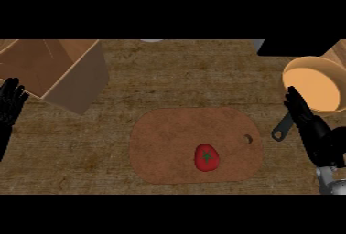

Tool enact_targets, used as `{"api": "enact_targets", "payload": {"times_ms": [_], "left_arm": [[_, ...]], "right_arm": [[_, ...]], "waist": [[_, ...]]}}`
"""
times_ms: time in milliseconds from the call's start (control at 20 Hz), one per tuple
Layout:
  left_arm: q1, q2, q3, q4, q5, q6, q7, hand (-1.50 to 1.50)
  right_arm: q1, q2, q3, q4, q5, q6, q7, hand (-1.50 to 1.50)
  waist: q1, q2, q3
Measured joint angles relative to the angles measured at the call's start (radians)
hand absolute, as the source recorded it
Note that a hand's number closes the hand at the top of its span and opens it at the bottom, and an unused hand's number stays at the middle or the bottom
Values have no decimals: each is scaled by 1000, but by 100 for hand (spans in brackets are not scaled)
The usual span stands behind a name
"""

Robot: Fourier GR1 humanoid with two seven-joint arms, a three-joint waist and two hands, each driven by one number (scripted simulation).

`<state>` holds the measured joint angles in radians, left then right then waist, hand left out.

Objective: Pick the tomato from the cutting board and place it in the pot

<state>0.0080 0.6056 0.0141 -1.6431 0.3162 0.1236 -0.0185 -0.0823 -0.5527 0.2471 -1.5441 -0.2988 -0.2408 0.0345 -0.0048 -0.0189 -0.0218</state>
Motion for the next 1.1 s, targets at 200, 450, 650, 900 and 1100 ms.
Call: {"api": "enact_targets", "payload": {"times_ms": [200,450,650,900,1100], "left_arm": [[-44,-49,-5,-13,-3,38,25,0],[-123,-112,-27,-6,3,92,73,0],[-151,-163,-60,-33,-16,153,142,0],[-166,-185,-49,-27,-34,168,160,0],[-166,-208,-53,-29,-57,181,163,0]], "right_arm": [[-91,18,-27,48,-14,82,-82,150],[-234,-22,11,124,138,113,-208,-150],[-237,65,4,248,170,106,-429,-150],[-230,56,-18,237,170,198,-562,-150],[-236,-17,-4,147,178,295,-482,-150]], "waist": [[10,13,17],[27,21,20],[23,22,25],[10,17,27],[3,12,27]]}}
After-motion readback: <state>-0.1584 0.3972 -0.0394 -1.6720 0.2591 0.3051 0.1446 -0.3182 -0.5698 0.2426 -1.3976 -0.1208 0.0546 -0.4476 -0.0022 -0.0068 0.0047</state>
